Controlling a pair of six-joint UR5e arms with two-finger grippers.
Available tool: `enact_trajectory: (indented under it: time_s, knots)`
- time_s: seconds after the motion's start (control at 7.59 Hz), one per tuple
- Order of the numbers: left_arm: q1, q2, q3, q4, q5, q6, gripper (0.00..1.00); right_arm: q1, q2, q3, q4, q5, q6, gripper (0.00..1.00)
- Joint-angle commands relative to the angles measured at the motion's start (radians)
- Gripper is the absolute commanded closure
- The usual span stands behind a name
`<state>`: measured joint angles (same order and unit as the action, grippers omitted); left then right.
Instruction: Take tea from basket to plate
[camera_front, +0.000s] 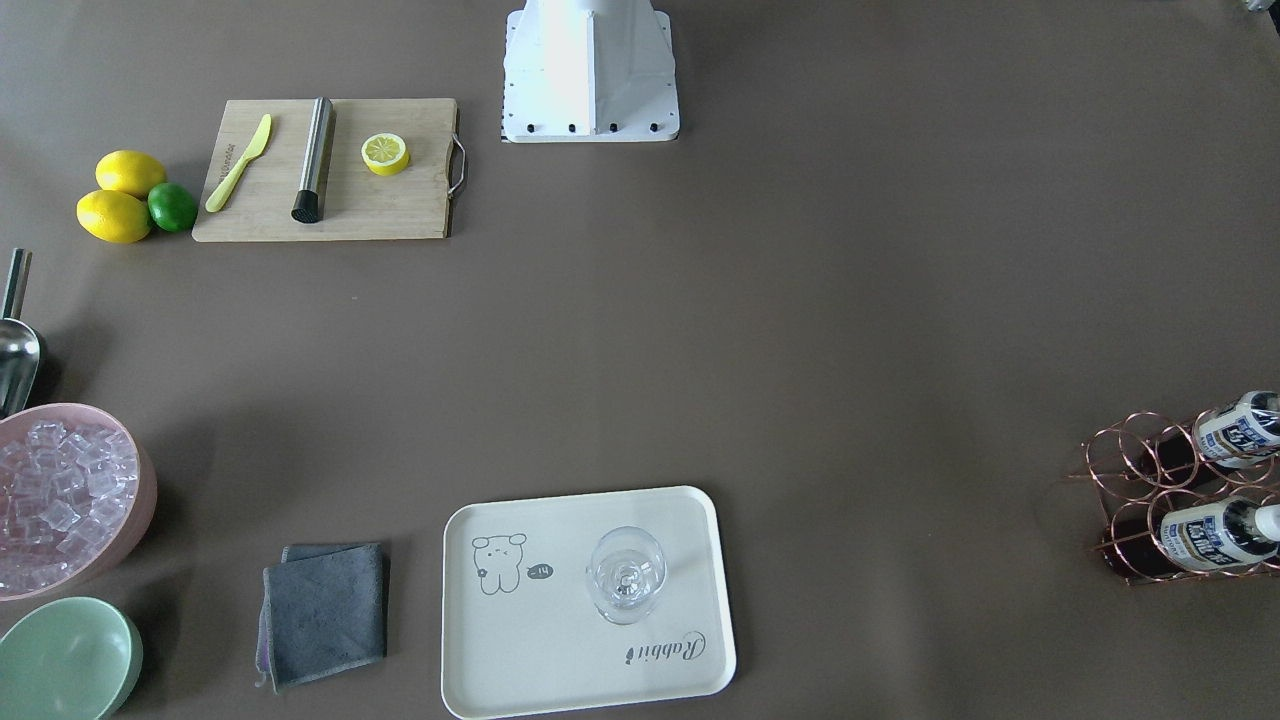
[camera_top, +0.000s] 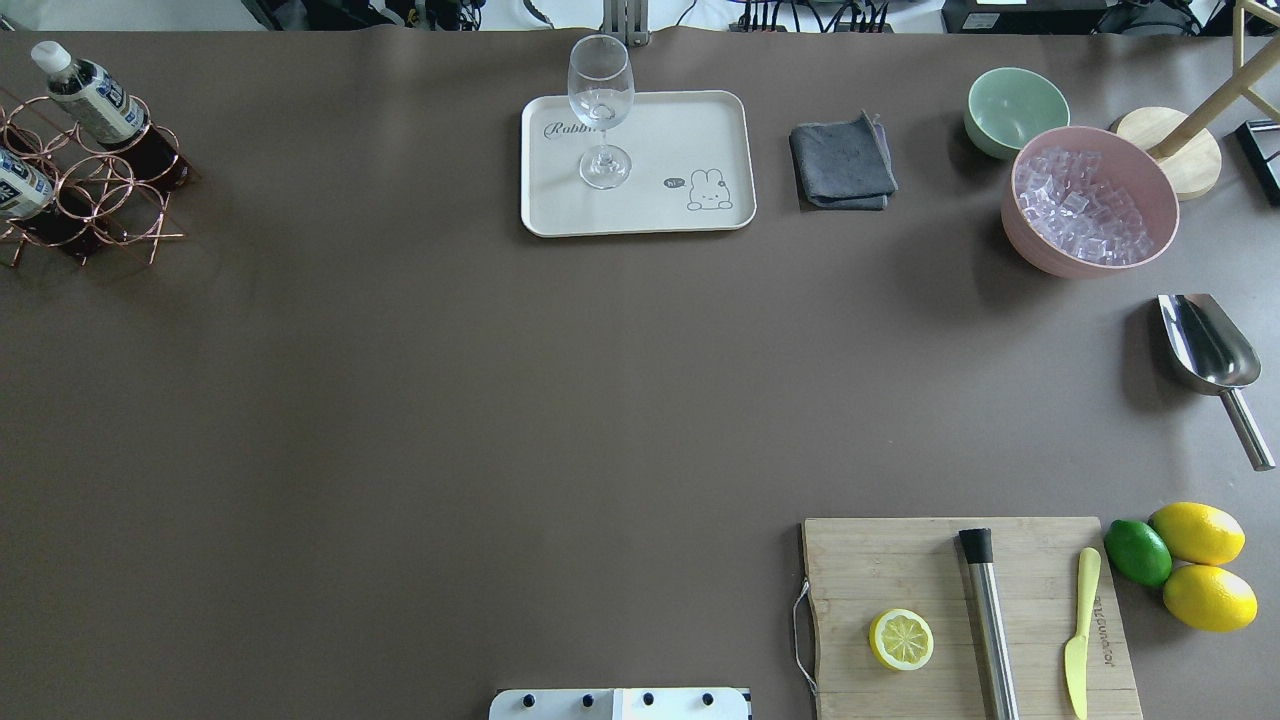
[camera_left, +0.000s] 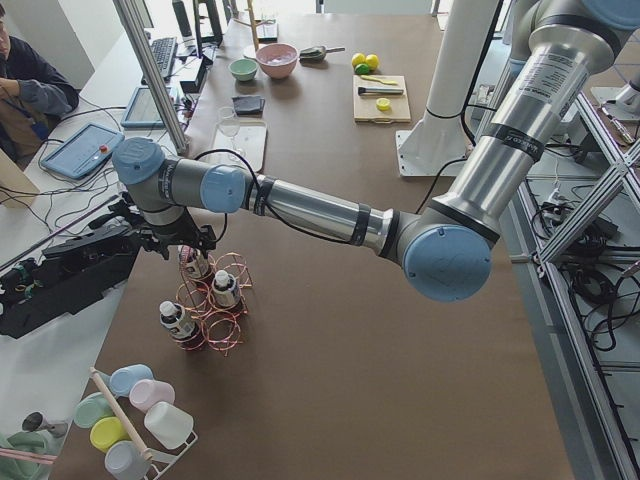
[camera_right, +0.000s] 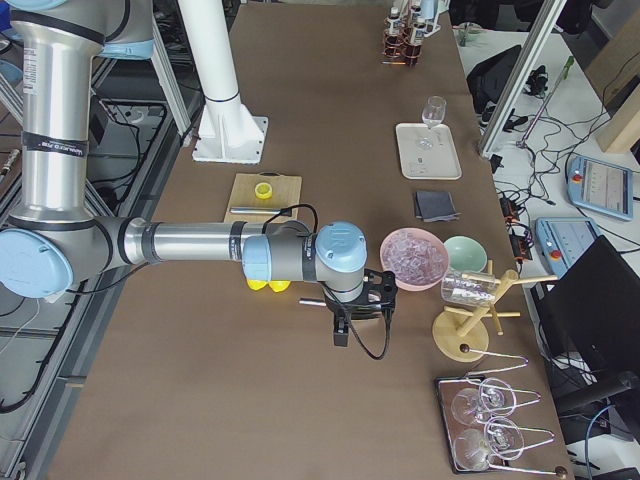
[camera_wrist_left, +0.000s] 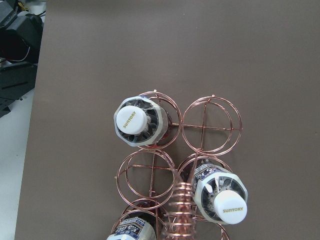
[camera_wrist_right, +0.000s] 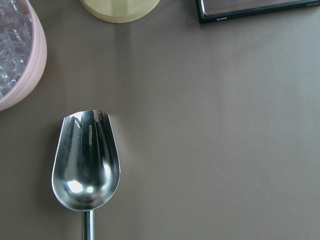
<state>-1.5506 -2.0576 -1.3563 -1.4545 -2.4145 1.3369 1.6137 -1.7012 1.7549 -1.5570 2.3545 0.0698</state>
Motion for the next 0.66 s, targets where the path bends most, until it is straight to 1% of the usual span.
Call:
enact_trajectory:
  time_s: [0.0, 0.13, 0.26, 0.4, 0.53]
  knots:
    - [0.001, 0.014, -0.007, -0.018, 0.0, 0.004, 0.14, -0.001, 0.0, 0.0, 0.002, 0.002, 0.001, 0.0]
    - [0.0, 0.014, -0.009, -0.02, 0.0, 0.013, 0.37, 0.0, 0.0, 0.0, 0.002, 0.0, 0.001, 0.0]
    - [0.0, 0.013, -0.009, -0.014, 0.002, 0.007, 0.79, -0.001, 0.0, 0.0, 0.002, 0.0, 0.001, 0.0]
    - [-0.003, 0.01, -0.01, -0.006, 0.002, 0.005, 1.0, -0.001, 0.0, 0.0, 0.002, 0.0, 0.001, 0.0]
    - [-0.005, 0.007, -0.011, -0.004, 0.002, 0.004, 1.0, -0.001, 0.0, 0.0, 0.002, 0.0, 0.001, 0.0]
